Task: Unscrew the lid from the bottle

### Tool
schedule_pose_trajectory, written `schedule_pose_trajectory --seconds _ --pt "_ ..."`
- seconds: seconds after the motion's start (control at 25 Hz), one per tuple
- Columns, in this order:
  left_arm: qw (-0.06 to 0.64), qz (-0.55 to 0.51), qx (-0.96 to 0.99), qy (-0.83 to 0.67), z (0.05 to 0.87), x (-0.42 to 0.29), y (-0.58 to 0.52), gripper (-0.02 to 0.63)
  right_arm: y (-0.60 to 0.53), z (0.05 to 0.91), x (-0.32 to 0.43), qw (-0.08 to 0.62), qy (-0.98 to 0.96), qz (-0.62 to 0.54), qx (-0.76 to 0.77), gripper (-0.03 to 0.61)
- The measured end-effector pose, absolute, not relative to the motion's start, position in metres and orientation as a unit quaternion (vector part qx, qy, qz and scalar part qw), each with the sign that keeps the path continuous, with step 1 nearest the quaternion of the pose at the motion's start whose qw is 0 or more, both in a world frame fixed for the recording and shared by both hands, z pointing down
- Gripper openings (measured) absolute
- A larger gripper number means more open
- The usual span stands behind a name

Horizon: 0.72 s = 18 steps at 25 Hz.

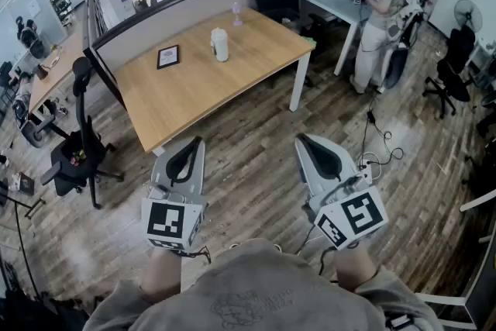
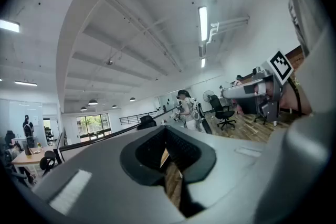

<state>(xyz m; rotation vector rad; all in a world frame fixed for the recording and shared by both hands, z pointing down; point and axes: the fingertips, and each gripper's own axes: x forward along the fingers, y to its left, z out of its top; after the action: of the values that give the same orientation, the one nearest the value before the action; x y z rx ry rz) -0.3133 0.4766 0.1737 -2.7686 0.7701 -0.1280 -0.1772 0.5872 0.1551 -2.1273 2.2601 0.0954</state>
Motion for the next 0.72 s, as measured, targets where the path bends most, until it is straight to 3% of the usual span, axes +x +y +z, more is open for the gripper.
schedule_pose_trajectory --seconds 0.64,0.68,0.72 --pt "0.115 -0.017 -0.949 0.294 0.182 -0.289 0.529 0.002 0.640 0.169 -0.138 0.067 0.735 0.030 -0.674 0.015" --pt "0.110 -0.010 -0.946 0.305 0.182 -0.291 0.530 0.007 0.644 0.170 -0.133 0.077 0.728 0.030 -0.680 0.051" --pt "0.106 -0.007 -0.943 0.315 0.183 -0.293 0.530 0.062 0.646 0.171 -0.127 0.086 0.721 0.029 -0.687 0.136"
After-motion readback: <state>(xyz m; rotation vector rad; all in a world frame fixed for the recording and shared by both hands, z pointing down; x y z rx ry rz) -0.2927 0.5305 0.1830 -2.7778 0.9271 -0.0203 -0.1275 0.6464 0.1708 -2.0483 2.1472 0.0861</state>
